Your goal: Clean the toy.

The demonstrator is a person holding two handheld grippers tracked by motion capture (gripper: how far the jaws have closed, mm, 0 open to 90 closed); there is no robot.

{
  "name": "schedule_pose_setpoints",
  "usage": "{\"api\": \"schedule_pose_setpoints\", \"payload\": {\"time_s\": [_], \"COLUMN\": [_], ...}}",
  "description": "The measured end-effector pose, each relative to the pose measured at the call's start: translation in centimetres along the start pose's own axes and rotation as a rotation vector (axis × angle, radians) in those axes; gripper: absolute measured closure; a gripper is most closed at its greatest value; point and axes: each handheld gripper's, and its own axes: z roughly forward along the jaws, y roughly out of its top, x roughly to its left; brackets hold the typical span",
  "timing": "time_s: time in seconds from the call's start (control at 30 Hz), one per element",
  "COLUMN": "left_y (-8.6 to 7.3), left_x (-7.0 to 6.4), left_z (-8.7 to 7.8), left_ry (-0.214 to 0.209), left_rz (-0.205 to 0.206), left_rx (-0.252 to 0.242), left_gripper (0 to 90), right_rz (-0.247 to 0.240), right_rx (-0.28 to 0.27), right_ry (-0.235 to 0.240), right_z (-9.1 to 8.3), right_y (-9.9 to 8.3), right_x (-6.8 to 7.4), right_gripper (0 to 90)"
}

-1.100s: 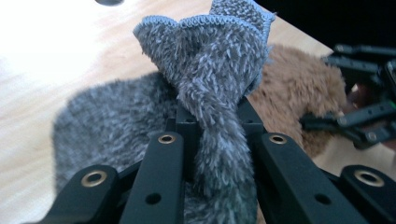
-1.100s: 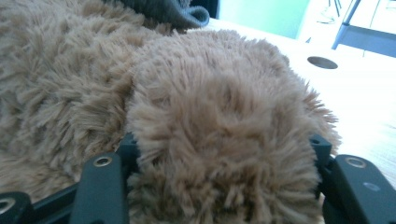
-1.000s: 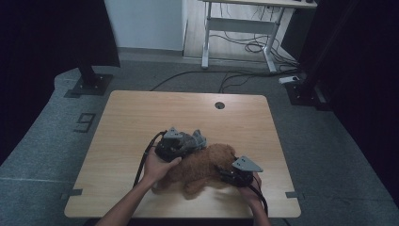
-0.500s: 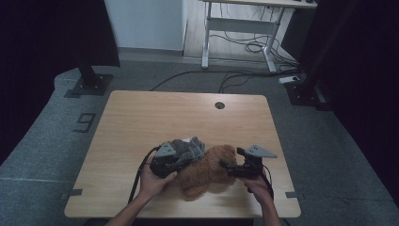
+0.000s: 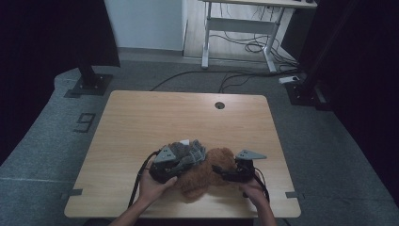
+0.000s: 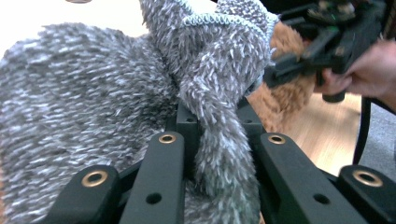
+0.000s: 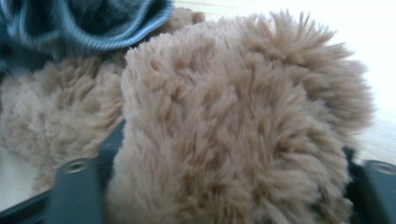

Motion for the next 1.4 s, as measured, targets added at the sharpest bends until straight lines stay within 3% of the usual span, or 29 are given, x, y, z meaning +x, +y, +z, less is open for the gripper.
{"api": "schedule_pose_setpoints", "payload": {"time_s": [0.2,0.3,0.43,0.5,0.57,0.7,0.8,0.93,1.1,1.4], "left_y": [4.3,7.2,9.5,9.6,9.1,7.4,6.9,6.5,4.8,2.0], "left_x": [-1.2,-2.6,-4.5,-5.0,-5.2,-4.7,-4.3,-3.3,-0.5,3.8], "left_z": [0.8,2.5,5.3,6.9,8.2,9.6,8.9,7.3,4.9,-0.1], "left_ry": [-0.006,-0.018,-0.042,-0.053,-0.053,-0.069,-0.064,-0.007,0.002,0.074], "left_rz": [0.033,0.076,0.112,0.112,0.121,0.088,0.072,0.074,-0.008,-0.09], "left_rx": [-0.041,-0.045,-0.019,0.012,0.053,0.078,0.069,0.063,0.036,-0.025], "left_gripper": [77.2,77.1,77.0,77.0,77.0,77.1,77.3,77.4,77.4,77.4], "right_rz": [-0.074,-0.135,-0.204,-0.24,-0.256,-0.286,-0.303,-0.316,-0.28,-0.257], "right_rx": [-0.058,-0.099,-0.167,-0.201,-0.216,-0.199,-0.207,-0.21,-0.215,-0.221], "right_ry": [-0.082,-0.158,-0.241,-0.282,-0.293,-0.297,-0.287,-0.271,-0.242,-0.23], "right_z": [-0.3,0.0,0.4,0.6,0.6,0.7,0.6,0.2,-0.2,-0.3], "right_y": [-0.5,-0.4,-0.1,-0.1,-0.2,-0.9,-1.6,-1.8,-2.1,-2.4], "right_x": [1.2,1.9,2.7,3.0,3.0,2.7,2.4,2.3,2.0,1.8], "right_gripper": [40.8,43.5,45.1,45.3,45.3,45.3,45.3,45.0,43.9,42.9]}}
